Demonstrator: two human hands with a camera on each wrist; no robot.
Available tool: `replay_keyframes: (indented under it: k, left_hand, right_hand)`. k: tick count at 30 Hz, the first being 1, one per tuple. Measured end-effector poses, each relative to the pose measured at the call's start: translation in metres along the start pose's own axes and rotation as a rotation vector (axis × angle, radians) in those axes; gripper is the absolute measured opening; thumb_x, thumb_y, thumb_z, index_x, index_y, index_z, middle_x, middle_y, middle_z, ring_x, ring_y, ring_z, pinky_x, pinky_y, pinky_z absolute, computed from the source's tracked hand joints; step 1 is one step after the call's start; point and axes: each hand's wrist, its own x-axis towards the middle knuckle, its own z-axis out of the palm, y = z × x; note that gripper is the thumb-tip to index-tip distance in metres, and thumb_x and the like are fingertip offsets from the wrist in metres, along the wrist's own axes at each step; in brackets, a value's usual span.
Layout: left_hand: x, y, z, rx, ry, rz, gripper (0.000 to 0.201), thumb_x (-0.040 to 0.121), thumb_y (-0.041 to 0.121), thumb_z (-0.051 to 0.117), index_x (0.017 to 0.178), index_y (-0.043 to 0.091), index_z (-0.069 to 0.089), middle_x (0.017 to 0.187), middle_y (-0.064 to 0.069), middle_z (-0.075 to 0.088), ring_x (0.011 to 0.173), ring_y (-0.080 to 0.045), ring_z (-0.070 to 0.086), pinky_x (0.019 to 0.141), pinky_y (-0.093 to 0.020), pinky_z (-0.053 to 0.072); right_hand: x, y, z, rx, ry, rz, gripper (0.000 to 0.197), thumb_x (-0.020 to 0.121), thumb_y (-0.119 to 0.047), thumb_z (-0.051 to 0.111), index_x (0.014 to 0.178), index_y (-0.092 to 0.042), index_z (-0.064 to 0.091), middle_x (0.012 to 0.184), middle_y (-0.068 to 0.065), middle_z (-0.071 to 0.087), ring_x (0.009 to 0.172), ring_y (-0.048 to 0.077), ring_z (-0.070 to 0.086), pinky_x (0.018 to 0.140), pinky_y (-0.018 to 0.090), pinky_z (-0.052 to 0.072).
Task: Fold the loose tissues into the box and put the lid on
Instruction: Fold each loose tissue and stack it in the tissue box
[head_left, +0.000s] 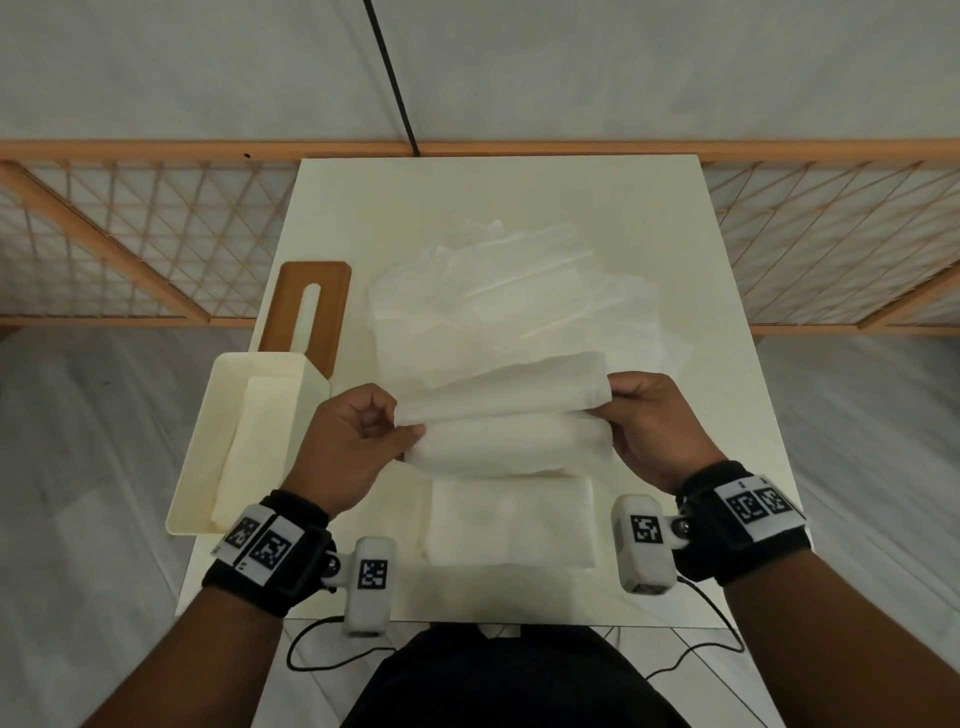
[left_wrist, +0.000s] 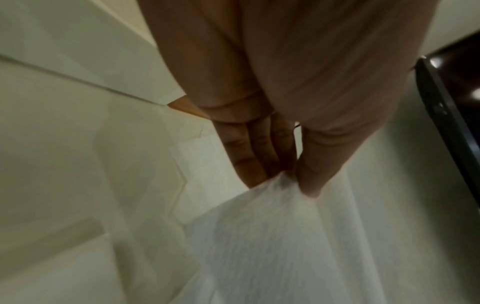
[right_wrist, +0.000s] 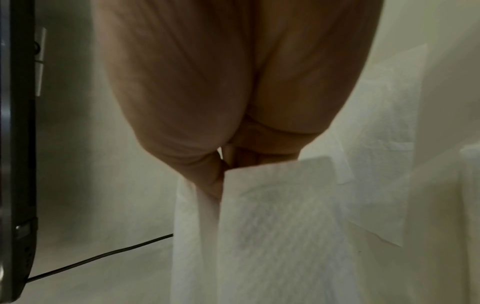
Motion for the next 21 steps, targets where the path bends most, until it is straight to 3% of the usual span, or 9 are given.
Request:
replay_keyframes:
  k: [4,6,8,10,13,17,18,20,21]
  left_hand:
    - [-0.004,0.001,0.001,-0.005,-0.047,0.009,0.021,0.082,-0.001,0.070,0.077,0.003,0.050,0.068,0.005,0.063,0.067,-0.010,0.060,0.060,-0.024,0.052]
    - [-0.007,0.006,0.000,-0.077,-0.091,-0.025,0.011,0.081,0.005,0.064,0.087,0.004,0.055,0.081,-0.002,0.071,0.077,-0.017,0.066,0.065,-0.029,0.055]
    - [-0.007,0.010,-0.001,-0.105,-0.119,-0.065,0.017,0.089,0.000,0.063,0.104,0.007,0.063,0.097,-0.012,0.075,0.090,-0.030,0.071,0.075,-0.040,0.059]
    - [-0.008,0.018,0.000,-0.115,-0.103,-0.049,0.029,0.094,-0.003,0.059,0.108,0.018,0.072,0.106,-0.012,0.075,0.101,-0.031,0.071,0.087,-0.045,0.059]
    - [-0.009,0.030,-0.004,-0.133,-0.098,0.028,0.026,0.086,0.011,0.065,0.099,0.026,0.080,0.107,-0.006,0.076,0.103,-0.024,0.071,0.090,-0.039,0.058]
    - [-0.006,0.032,-0.009,-0.099,-0.099,0.015,0.016,0.077,0.015,0.078,0.087,0.026,0.082,0.097,-0.003,0.078,0.097,-0.019,0.072,0.084,-0.031,0.058]
    - [-0.006,0.033,-0.009,-0.169,-0.102,-0.014,0.017,0.078,0.013,0.069,0.081,0.021,0.083,0.092,-0.004,0.078,0.093,-0.018,0.073,0.079,-0.027,0.058]
    - [-0.006,0.030,-0.009,-0.277,-0.111,-0.066,0.041,0.089,0.000,0.046,0.071,0.011,0.080,0.086,-0.009,0.076,0.085,-0.017,0.071,0.074,-0.024,0.055]
    - [-0.006,0.029,-0.008,-0.277,-0.114,-0.088,0.050,0.096,-0.002,0.038,0.071,0.010,0.080,0.087,-0.011,0.076,0.085,-0.019,0.071,0.074,-0.027,0.056]
  right_hand:
    - [-0.002,0.000,0.002,0.062,-0.006,0.017,0.038,0.091,0.014,0.052,0.075,-0.007,0.079,0.085,0.013,0.076,0.078,0.025,0.073,0.067,0.032,0.059]
    - [-0.002,-0.002,0.001,0.069,-0.022,0.020,0.038,0.092,0.013,0.051,0.076,-0.007,0.079,0.085,0.013,0.075,0.078,0.026,0.073,0.066,0.032,0.059]
    - [-0.002,-0.006,0.001,0.079,-0.028,0.023,0.036,0.092,0.013,0.051,0.077,-0.005,0.078,0.085,0.015,0.075,0.078,0.026,0.072,0.066,0.033,0.059]
    - [0.000,-0.010,0.000,0.101,-0.030,0.009,0.033,0.091,0.013,0.051,0.078,-0.003,0.077,0.085,0.016,0.074,0.078,0.027,0.072,0.068,0.035,0.059]
    - [0.002,-0.019,-0.001,0.097,-0.043,-0.053,0.032,0.088,0.014,0.053,0.073,-0.001,0.076,0.081,0.016,0.074,0.076,0.027,0.072,0.069,0.034,0.060]
    - [0.000,-0.021,0.001,0.036,-0.104,-0.049,0.021,0.083,0.012,0.057,0.089,0.005,0.076,0.098,0.023,0.074,0.093,0.035,0.073,0.081,0.040,0.060]
    - [0.000,-0.020,0.000,0.045,-0.100,-0.020,0.022,0.081,0.009,0.056,0.087,0.003,0.077,0.098,0.022,0.075,0.095,0.034,0.072,0.082,0.039,0.059]
    - [0.001,-0.016,-0.004,0.073,-0.087,0.045,0.028,0.086,0.000,0.051,0.083,0.001,0.078,0.102,0.021,0.074,0.097,0.035,0.065,0.083,0.032,0.055]
    - [0.003,-0.012,-0.008,0.079,-0.084,0.076,0.032,0.092,-0.013,0.051,0.085,0.002,0.078,0.106,0.022,0.072,0.095,0.037,0.058,0.082,0.029,0.051]
